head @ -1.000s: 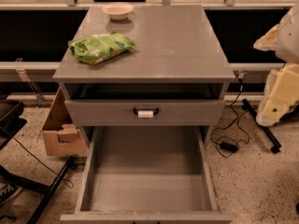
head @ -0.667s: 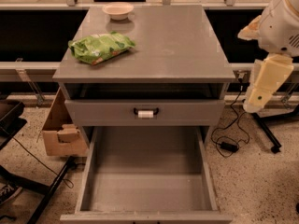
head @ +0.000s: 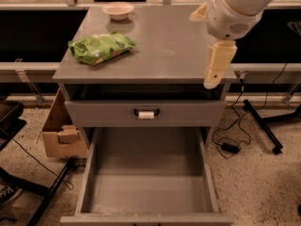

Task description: Place green rice chip bag into middle drawer

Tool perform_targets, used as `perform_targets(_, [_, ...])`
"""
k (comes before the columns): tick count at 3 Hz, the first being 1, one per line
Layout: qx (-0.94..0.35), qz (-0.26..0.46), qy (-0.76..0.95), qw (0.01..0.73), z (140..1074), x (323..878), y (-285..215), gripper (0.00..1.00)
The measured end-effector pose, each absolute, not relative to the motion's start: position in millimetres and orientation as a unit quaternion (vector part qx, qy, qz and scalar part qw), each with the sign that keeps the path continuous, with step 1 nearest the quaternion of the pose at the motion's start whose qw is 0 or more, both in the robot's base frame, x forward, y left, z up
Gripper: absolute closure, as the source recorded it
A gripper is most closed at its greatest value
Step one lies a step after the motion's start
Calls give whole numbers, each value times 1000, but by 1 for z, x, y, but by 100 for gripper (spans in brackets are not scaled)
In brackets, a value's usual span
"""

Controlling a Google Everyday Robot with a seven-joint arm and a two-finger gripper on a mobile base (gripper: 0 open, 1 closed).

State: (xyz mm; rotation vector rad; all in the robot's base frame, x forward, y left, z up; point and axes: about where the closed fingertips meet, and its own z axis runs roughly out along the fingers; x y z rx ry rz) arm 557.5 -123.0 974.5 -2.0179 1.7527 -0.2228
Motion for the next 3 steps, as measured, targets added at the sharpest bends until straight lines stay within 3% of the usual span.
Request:
perform_targets(1, [-753, -90, 611, 227, 968, 585, -77, 0])
perform_targets(2, [-755, -90, 607, 233, 966, 592, -72, 0])
perform_targets(3, [-782, -104, 563, 247, 960, 649, -46, 0])
